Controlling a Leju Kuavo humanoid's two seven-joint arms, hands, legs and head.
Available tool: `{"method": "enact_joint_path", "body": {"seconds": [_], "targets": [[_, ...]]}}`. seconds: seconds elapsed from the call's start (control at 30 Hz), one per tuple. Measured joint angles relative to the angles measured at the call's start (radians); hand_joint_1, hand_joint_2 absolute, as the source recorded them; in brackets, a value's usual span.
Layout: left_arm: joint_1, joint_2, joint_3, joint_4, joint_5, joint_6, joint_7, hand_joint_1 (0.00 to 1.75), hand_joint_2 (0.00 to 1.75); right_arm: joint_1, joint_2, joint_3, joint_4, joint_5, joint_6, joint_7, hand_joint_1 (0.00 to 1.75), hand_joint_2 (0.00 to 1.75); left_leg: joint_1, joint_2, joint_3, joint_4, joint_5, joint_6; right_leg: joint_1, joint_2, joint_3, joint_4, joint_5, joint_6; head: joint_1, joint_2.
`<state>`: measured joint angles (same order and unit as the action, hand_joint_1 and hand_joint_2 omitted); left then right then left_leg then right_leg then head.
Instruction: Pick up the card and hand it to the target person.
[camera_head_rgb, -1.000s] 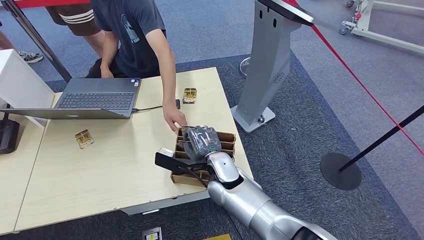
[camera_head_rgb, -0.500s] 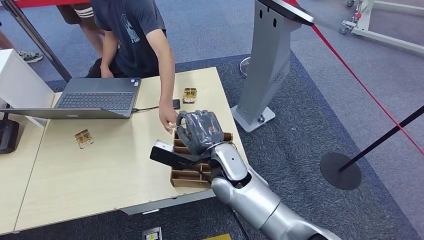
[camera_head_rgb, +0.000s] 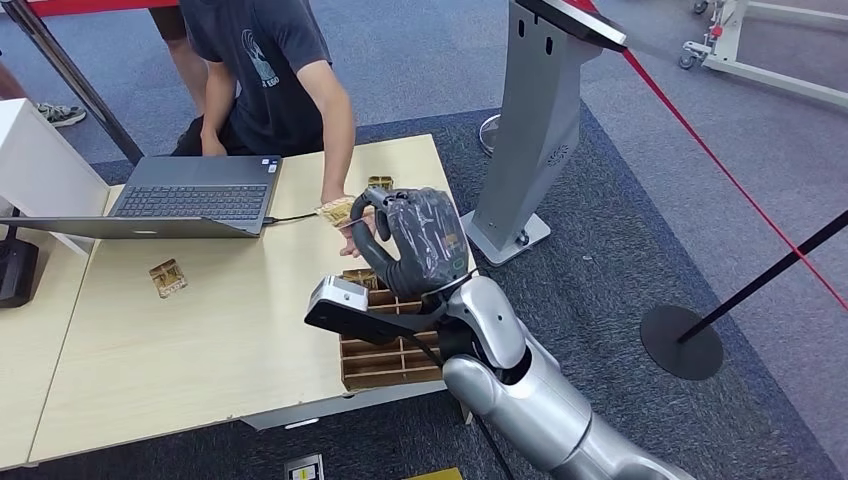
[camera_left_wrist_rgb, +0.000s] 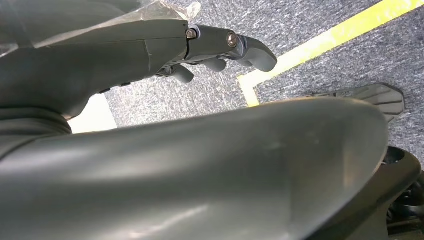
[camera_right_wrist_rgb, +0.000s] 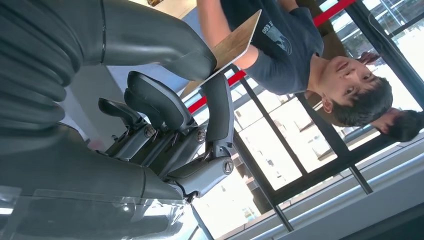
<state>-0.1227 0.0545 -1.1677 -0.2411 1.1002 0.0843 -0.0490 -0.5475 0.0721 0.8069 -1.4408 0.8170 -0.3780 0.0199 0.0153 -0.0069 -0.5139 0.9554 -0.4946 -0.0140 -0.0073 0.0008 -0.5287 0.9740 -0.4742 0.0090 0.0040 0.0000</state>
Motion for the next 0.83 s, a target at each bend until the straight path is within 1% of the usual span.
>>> {"method": "enact_joint_path", "body": {"seconds": [0.37, 0.6, 0.73, 0.83], "targets": [[0.0, 0.0, 0.0, 0.0, -0.001, 0.002, 0.0, 0.0, 0.0, 0.0, 0.0, 0.007, 0.024, -0.023, 0.003, -0.015, 1.75, 1.75, 0.0, 0.0, -0.001, 0.0, 0.0, 0.0, 0.0, 0.0, 0.0, 0.0, 0.0, 0.0, 0.0, 0.0], [-0.001, 0.0, 0.0, 0.0, -0.001, 0.003, 0.0, 0.0, 0.0, -0.006, 0.005, 0.015, 0.065, -0.019, 0.034, -0.003, 1.75, 1.75, 0.0, 0.0, -0.001, 0.0, 0.0, 0.0, 0.0, 0.0, 0.0, 0.0, 0.0, 0.0, 0.0, 0.0], [-0.001, -0.001, 0.0, 0.0, -0.001, 0.003, 0.0, 0.0, 0.0, -0.01, 0.013, 0.022, 0.107, -0.009, 0.051, 0.012, 0.0, 1.75, 0.0, 0.0, -0.001, 0.0, 0.0, 0.0, 0.0, 0.0, 0.0, 0.0, 0.0, 0.0, 0.0, 0.0], [-0.002, -0.001, 0.0, 0.0, 0.0, 0.0, 0.0, 0.0, 0.0, -0.012, 0.017, 0.026, 0.128, -0.012, 0.053, 0.012, 0.0, 1.75, 0.0, 0.0, -0.001, 0.0, 0.0, 0.0, 0.0, 0.0, 0.0, 0.0, 0.0, 0.0, 0.0, 0.0]]}}
